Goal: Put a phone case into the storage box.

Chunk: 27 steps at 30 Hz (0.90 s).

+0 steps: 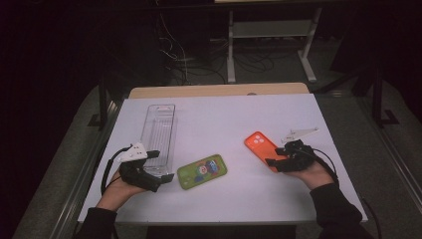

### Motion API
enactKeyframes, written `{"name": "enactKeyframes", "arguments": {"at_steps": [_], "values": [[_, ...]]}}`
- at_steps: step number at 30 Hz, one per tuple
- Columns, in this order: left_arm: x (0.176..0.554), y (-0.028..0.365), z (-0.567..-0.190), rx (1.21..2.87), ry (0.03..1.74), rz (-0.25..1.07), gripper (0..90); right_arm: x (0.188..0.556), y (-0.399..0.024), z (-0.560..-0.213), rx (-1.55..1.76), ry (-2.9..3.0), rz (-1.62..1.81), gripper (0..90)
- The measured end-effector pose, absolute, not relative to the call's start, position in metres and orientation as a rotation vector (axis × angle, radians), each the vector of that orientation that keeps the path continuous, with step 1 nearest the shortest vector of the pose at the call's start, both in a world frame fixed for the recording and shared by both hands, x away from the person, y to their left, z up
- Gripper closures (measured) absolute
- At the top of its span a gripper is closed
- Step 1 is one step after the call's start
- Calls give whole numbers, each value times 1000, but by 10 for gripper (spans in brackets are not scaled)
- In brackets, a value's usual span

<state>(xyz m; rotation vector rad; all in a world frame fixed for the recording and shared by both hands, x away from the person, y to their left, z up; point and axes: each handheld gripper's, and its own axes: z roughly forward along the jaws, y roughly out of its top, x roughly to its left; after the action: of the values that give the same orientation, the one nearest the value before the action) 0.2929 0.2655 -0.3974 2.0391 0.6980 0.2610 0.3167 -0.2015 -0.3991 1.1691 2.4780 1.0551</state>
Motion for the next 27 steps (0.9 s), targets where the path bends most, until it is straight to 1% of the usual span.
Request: {"name": "enactKeyframes", "arguments": {"at_steps": [1, 4, 5, 6, 7, 9, 10, 15, 27], "values": [[293, 266, -397, 2045, 698, 263, 0, 313, -201, -400, 1165, 2463, 1072, 300], [293, 265, -397, 2035, 692, 266, 0, 304, -198, -404, 1147, 2429, 1106, 200], [293, 265, -397, 2037, 689, 268, 0, 299, -195, -409, 1136, 2427, 1115, 121], [293, 265, -397, 2037, 689, 268, 0, 299, -195, -409, 1136, 2427, 1115, 121], [293, 265, -398, 2035, 688, 268, 0, 297, -194, -412, 1132, 2432, 1123, 102], [292, 265, -398, 2040, 688, 267, 0, 294, -193, -416, 1157, 2427, 1139, 11], [292, 265, -398, 2038, 689, 266, 0, 293, -192, -420, 1155, 2443, 1147, 0], [291, 264, -398, 2039, 689, 260, 0, 285, -184, -427, 1129, 2441, 1143, 0], [293, 267, -397, 2042, 688, 265, 0, 285, -177, -425, 1116, 2465, 1109, 0]]}}
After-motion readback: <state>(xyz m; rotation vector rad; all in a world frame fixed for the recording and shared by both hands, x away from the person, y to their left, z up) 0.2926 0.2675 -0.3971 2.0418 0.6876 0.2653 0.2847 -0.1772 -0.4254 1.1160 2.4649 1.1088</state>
